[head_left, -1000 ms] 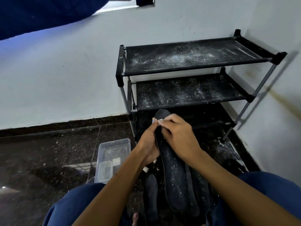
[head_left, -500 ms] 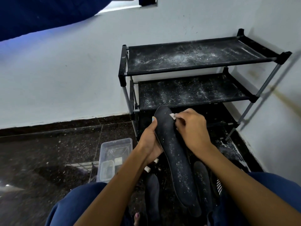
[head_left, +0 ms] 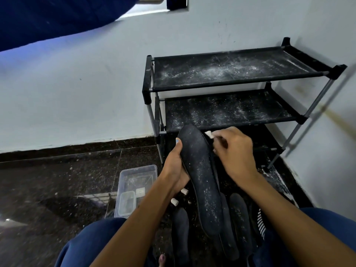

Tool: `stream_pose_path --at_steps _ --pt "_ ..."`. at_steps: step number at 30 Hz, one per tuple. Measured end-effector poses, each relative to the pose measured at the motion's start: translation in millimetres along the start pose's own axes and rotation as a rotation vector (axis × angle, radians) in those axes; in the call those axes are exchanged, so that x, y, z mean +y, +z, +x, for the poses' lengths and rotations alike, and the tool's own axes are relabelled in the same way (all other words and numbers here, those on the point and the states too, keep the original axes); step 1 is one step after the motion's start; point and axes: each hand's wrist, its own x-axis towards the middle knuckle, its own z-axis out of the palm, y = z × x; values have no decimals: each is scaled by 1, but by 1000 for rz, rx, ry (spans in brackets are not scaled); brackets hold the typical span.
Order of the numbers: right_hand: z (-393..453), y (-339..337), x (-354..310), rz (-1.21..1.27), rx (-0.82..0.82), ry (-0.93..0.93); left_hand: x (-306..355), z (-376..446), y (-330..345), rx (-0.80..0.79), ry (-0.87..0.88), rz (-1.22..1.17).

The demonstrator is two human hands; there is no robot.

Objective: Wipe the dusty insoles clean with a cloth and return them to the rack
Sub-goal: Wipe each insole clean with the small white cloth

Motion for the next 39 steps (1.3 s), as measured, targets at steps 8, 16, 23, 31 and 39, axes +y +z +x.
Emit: stream_pose_path --at_steps 8,16,23,31,39 --pt "-13 17 -12 24 -123 -140 -1 0 1 -37 -14 -9" --pt "-30 24 -27 50 -312 -216 -3 1 -1 31 -15 -22" --pt "-19 18 -15 -19 -182 -95 -1 0 0 21 -8 -39" --pt "-26 21 -19 -14 -227 -112 1 4 -3 37 8 -89" --pt "-39 22 -34 119 -329 -209 3 4 -6 75 46 -58"
